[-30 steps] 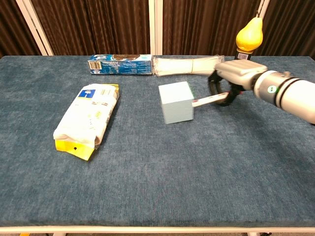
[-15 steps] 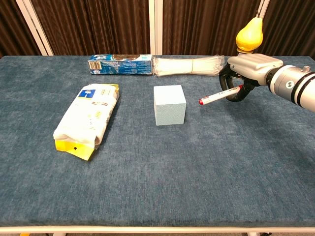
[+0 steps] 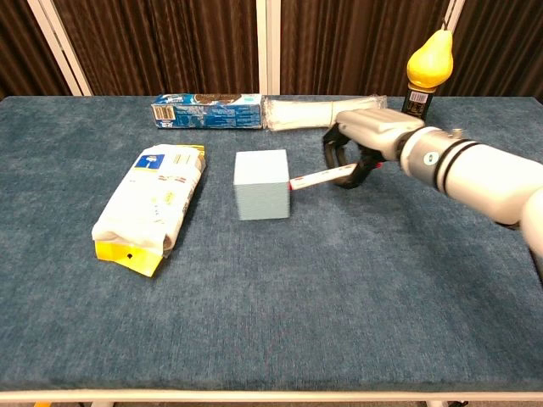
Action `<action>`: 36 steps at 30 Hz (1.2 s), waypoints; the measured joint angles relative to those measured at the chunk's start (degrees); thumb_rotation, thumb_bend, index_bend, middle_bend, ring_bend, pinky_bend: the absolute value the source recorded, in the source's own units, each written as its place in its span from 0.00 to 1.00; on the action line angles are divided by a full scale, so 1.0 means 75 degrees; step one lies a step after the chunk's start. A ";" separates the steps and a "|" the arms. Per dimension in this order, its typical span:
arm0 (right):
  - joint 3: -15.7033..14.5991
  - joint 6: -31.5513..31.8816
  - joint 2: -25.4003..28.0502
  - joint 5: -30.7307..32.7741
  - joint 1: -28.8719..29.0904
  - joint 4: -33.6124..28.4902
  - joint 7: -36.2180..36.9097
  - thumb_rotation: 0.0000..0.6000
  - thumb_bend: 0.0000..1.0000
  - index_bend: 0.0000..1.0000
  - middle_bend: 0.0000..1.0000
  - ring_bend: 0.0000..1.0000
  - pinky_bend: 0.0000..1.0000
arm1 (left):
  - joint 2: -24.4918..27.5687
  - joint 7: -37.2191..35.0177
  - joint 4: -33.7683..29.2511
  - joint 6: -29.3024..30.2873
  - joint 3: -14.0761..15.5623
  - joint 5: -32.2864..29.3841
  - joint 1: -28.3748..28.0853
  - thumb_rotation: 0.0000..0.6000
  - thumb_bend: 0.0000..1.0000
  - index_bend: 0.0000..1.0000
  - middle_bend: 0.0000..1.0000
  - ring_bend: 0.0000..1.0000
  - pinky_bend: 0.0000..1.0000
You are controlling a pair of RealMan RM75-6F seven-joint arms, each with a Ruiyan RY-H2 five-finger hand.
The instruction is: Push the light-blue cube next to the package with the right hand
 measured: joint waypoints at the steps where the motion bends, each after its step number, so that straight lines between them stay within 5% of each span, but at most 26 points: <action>1: 0.0017 -0.0003 -0.0080 0.0032 0.0054 0.0006 -0.0061 1.00 0.51 0.69 0.57 0.19 0.19 | -0.0004 -0.0005 0.0009 -0.0001 0.0002 -0.0001 0.0002 1.00 0.21 0.29 0.18 0.07 0.09; 14: 0.0108 0.0144 -0.0557 0.0414 0.0370 -0.0114 -0.0597 1.00 0.50 0.69 0.57 0.19 0.19 | -0.0024 -0.0076 0.0085 0.0009 0.0012 0.0027 0.0018 1.00 0.21 0.29 0.18 0.07 0.09; 28: -0.0486 0.0684 0.1851 -0.0004 -0.1005 -0.0867 0.0430 1.00 0.50 0.68 0.55 0.19 0.19 | -0.0063 -0.0005 0.0025 -0.0050 -0.0005 0.0141 -0.0078 1.00 0.21 0.29 0.18 0.07 0.09; 36: -0.0888 0.0427 0.2176 -0.0326 -0.1504 -0.0210 0.1490 1.00 0.47 0.59 0.48 0.18 0.18 | -0.0021 0.0157 -0.0142 -0.0068 -0.0019 0.0210 -0.0145 1.00 0.21 0.29 0.18 0.07 0.09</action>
